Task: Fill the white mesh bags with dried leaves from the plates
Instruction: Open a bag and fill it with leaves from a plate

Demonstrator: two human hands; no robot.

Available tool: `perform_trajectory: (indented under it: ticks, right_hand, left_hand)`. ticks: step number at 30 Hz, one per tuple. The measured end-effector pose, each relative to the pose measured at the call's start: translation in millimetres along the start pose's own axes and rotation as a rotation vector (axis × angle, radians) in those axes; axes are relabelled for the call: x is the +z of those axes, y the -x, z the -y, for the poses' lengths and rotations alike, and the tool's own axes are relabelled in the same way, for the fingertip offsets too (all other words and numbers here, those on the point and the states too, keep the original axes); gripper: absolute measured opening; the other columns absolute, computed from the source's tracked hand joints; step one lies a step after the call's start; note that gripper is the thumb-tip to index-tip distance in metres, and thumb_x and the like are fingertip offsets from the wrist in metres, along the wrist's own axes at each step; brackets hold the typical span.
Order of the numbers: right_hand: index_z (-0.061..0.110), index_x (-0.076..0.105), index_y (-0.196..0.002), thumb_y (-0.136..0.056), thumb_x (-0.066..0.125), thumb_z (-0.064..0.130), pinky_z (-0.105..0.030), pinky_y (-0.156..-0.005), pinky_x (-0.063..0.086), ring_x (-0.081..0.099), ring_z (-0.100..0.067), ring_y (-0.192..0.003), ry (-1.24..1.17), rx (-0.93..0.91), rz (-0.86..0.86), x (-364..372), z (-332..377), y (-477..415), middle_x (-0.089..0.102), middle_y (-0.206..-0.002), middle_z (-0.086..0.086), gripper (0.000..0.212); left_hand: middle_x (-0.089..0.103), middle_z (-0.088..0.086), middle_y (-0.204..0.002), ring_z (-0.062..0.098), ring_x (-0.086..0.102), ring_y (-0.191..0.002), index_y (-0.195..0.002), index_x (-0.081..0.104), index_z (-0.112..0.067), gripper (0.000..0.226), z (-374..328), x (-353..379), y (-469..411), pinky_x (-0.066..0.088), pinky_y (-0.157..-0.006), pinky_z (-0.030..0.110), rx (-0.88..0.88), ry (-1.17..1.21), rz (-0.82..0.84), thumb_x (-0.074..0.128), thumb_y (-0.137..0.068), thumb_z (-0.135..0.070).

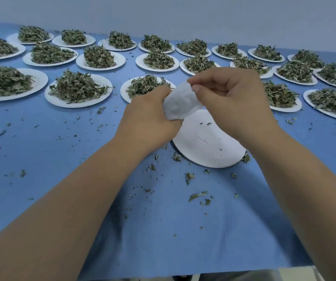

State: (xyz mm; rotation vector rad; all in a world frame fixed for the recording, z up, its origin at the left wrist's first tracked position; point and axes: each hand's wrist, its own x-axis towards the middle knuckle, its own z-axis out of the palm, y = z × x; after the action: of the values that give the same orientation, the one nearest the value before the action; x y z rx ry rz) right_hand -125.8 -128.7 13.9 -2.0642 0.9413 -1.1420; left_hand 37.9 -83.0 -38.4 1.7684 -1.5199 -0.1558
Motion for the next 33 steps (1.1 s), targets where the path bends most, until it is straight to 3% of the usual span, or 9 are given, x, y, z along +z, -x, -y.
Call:
perform_trajectory:
  ticks: [4, 9, 11, 14, 17, 24, 27, 29, 33]
  right_hand:
    - [0.033, 0.07, -0.12, -0.099, 0.05, 0.018, -0.011, -0.087, 0.048, 0.061, 0.008, -0.107, 0.04, 0.025, 0.151, -5, 7, 4, 0.07, -0.114, 0.019, 0.033]
    - [0.032, 0.049, -0.141, -0.106, 0.039, 0.025, -0.038, -0.101, 0.045, 0.056, -0.012, -0.117, 0.206, -0.091, 0.25, -1, 14, 8, 0.069, -0.118, -0.005, 0.037]
    - [0.033, 0.043, -0.144, -0.104, 0.037, 0.024, -0.028, -0.096, 0.047, 0.054, -0.006, -0.119, 0.124, -0.086, 0.267, 3, 21, 1, 0.068, -0.121, 0.0, 0.041]
    - [0.032, 0.05, -0.135, -0.099, 0.042, 0.026, -0.011, -0.085, 0.045, 0.058, 0.01, -0.108, -0.085, -0.124, 0.048, 23, 43, -15, 0.073, -0.112, 0.013, 0.038]
    - [0.025, 0.058, -0.116, -0.092, 0.049, 0.018, -0.031, -0.086, 0.053, 0.066, -0.001, -0.101, -0.229, -0.215, -0.069, 64, 65, -19, 0.073, -0.108, 0.016, 0.027]
    - [0.036, 0.052, -0.125, -0.081, 0.078, 0.027, -0.018, -0.083, 0.056, 0.065, 0.008, -0.105, -0.362, -0.079, 0.754, 226, 138, -2, 0.062, -0.12, 0.027, 0.052]
    - [0.032, 0.056, -0.114, -0.081, 0.076, 0.019, -0.018, -0.059, 0.056, 0.072, 0.004, -0.085, -0.496, -0.035, 0.737, 292, 173, 11, 0.073, -0.099, 0.018, 0.04]
    - [0.03, 0.058, -0.108, -0.08, 0.073, 0.017, -0.03, -0.065, 0.06, 0.074, -0.006, -0.082, -0.514, -0.034, 0.693, 333, 188, 13, 0.076, -0.093, 0.01, 0.034]
    - [0.029, 0.059, -0.101, -0.08, 0.075, 0.02, -0.031, -0.069, 0.06, 0.074, -0.011, -0.085, -0.505, -0.043, 0.653, 410, 213, -3, 0.077, -0.091, 0.006, 0.028]
  left_hand:
    - [0.062, -0.012, -0.081, 0.001, 0.058, -0.074, -0.088, 0.056, -0.031, 0.021, -1, 0, -3, 0.049, -0.06, 0.029, -0.042, 0.092, -0.023, 0.07, -0.075, -0.042]
    - [0.066, -0.012, -0.084, 0.0, 0.06, -0.078, -0.092, 0.061, -0.034, 0.022, -4, -7, -4, 0.052, -0.062, 0.029, -0.09, 0.186, -0.045, 0.07, -0.073, -0.042]
    - [0.069, -0.011, -0.088, 0.002, 0.064, -0.079, -0.094, 0.063, -0.033, 0.021, -1, -18, -5, 0.055, -0.067, 0.033, -0.122, 0.24, -0.036, 0.074, -0.076, -0.036]
    - [0.068, -0.021, -0.086, -0.008, 0.064, -0.079, -0.087, 0.06, -0.041, 0.025, 13, -50, 0, 0.051, -0.06, 0.02, -0.203, 0.324, -0.085, 0.082, -0.076, -0.037]
    - [0.071, -0.023, -0.082, -0.009, 0.066, -0.076, -0.091, 0.067, -0.037, 0.025, 37, -93, 13, 0.05, -0.057, 0.013, -0.309, 0.46, -0.253, 0.086, -0.075, -0.036]
    - [0.076, 0.0, -0.098, 0.017, 0.074, -0.089, -0.108, 0.069, -0.02, 0.035, 108, -213, 67, 0.062, -0.073, 0.041, -0.461, 0.629, -0.562, 0.077, -0.079, -0.038]
    - [0.075, 0.002, -0.1, 0.021, 0.075, -0.086, -0.111, 0.065, -0.022, 0.043, 137, -252, 90, 0.061, -0.064, 0.047, -0.515, 0.647, -0.64, 0.078, -0.075, -0.041]
    - [0.074, 0.002, -0.104, 0.019, 0.075, -0.083, -0.116, 0.06, -0.023, 0.051, 160, -276, 102, 0.059, -0.059, 0.041, -0.534, 0.669, -0.685, 0.079, -0.073, -0.044]
    - [0.058, -0.008, -0.133, 0.002, 0.06, -0.114, -0.138, 0.047, -0.025, 0.076, 209, -310, 128, 0.047, -0.085, 0.023, -0.602, 0.64, -0.837, 0.068, -0.074, -0.062]
